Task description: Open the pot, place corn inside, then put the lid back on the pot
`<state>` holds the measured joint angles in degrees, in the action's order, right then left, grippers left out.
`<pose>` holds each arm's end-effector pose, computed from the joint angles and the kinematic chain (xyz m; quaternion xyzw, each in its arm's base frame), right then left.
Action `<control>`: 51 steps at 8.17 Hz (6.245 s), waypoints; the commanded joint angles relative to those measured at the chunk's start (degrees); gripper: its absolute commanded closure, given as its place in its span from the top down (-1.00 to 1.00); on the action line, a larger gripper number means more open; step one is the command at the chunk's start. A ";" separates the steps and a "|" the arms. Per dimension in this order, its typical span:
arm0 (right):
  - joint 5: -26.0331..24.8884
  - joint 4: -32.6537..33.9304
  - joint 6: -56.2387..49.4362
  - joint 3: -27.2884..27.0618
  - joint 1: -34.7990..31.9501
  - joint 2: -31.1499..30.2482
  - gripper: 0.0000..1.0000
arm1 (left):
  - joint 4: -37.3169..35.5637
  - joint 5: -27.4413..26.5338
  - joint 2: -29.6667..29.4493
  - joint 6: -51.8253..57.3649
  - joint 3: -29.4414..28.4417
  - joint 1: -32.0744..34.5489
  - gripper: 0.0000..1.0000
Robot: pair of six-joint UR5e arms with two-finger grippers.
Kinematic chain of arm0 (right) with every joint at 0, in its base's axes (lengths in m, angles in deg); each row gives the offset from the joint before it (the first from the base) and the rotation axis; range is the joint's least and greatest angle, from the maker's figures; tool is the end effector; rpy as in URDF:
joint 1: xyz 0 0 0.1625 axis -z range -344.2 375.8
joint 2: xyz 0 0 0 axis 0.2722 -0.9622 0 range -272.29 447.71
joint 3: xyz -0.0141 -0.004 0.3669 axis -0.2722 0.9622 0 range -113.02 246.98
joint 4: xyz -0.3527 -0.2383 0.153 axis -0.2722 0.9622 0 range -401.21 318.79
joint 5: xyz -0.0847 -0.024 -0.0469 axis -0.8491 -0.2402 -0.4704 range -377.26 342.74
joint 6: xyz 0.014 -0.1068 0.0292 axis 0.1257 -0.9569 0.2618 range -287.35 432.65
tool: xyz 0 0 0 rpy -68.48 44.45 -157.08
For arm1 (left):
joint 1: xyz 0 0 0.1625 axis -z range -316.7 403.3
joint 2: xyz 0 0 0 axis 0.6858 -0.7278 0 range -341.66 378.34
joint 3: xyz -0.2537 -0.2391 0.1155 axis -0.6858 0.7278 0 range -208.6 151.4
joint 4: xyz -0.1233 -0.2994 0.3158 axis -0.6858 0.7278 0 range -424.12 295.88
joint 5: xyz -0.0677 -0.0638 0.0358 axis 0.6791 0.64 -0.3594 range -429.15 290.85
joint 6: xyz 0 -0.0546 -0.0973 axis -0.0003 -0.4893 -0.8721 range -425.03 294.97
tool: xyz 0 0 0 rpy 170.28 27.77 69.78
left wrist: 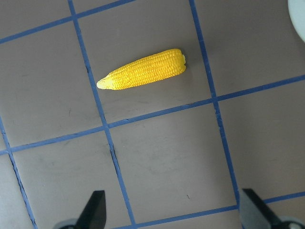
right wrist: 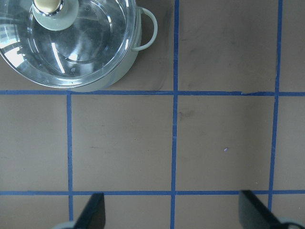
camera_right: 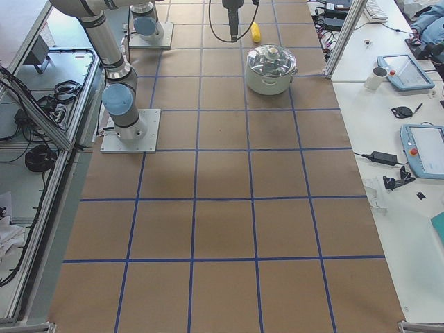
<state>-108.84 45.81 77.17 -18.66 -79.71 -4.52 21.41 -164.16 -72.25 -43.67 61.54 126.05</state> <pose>0.1797 -0.5068 0.4740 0.0082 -0.9994 0.0326 0.0110 -0.0542 -0.5538 0.4198 0.1213 0.9911 -0.0207 0.0503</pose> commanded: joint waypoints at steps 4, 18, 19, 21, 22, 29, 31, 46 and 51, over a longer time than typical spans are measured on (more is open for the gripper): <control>0.09 3.14 2.07 2.21 -0.29 4.31 1.00 | -5.90 0.35 -6.96 28.02 0.38 -5.32 1.00; 0.26 29.16 13.68 10.05 -9.87 31.32 0.97 | -21.09 7.30 -27.79 73.80 0.64 -8.22 1.00; 0.35 29.16 13.07 10.05 -9.87 31.32 0.84 | -23.46 7.47 -29.28 76.87 0.64 -8.22 1.00; 0.26 29.16 12.01 10.05 -9.87 31.32 0.41 | -23.92 11.14 -30.70 79.00 0.56 -8.22 1.00; 0.26 29.16 12.10 10.05 -9.87 31.32 0.30 | -23.92 11.25 -30.79 78.66 0.47 -8.22 1.00; 0.88 29.16 13.15 10.05 -9.87 31.59 0.31 | -23.83 14.50 -33.16 77.16 0.73 -8.22 0.98; 0.97 29.77 13.50 10.05 -10.22 31.76 0.31 | -23.83 14.15 -33.60 76.99 0.73 -8.22 -0.06; 0.44 0.02 -2.21 6.90 -1.62 4.72 -0.49 | -30.55 10.55 -17.35 47.33 -0.24 9.49 -1.00; 1.14 0.95 -8.89 0.30 1.11 -0.14 -0.55 | -45.06 11.77 -21.54 38.58 -0.32 22.43 -1.00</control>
<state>-107.82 46.15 70.62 -17.79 -79.93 -4.24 -18.00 -152.97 -91.12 -4.29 61.30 143.87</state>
